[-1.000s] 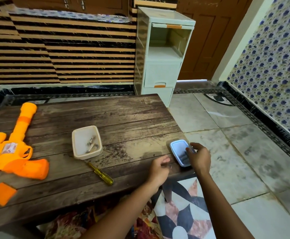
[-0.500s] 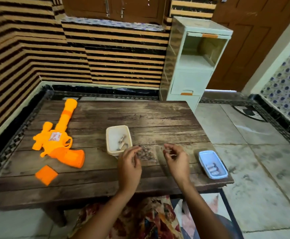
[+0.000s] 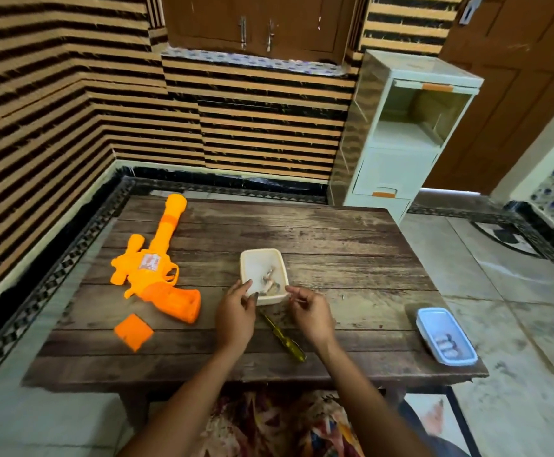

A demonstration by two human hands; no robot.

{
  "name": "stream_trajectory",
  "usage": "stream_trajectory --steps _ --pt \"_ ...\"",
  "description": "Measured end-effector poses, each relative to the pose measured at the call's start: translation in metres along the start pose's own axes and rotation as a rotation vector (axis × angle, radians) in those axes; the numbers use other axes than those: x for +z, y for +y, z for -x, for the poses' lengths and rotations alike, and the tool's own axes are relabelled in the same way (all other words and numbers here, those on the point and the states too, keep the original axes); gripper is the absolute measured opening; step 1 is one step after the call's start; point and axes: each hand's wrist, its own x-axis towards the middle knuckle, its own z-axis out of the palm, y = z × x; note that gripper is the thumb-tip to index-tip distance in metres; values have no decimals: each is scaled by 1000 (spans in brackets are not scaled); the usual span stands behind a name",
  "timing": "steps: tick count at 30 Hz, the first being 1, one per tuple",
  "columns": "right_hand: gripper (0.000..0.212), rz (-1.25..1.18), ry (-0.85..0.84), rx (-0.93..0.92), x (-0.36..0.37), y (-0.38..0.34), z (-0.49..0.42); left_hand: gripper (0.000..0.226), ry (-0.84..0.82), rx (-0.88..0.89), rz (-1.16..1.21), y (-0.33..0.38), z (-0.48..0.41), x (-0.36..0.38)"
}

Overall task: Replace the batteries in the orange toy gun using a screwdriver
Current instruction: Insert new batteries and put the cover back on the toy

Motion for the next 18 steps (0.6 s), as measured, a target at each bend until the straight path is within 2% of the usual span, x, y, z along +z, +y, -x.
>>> stream_trajectory --steps 6,11,15,18 --pt "23 13 51 -36 1 2 8 33 -26 77 9 -9 4 -7" --pt "23 -61 46 10 7 0 7 33 -42 129 -125 -13 2 -9" --pt "27 -109 43 29 9 -1 4 35 -63 359 -324 -13 -1 -12" --pt "50 -89 -61 11 7 -5 -4 44 -196 533 -471 -8 -10 -13"
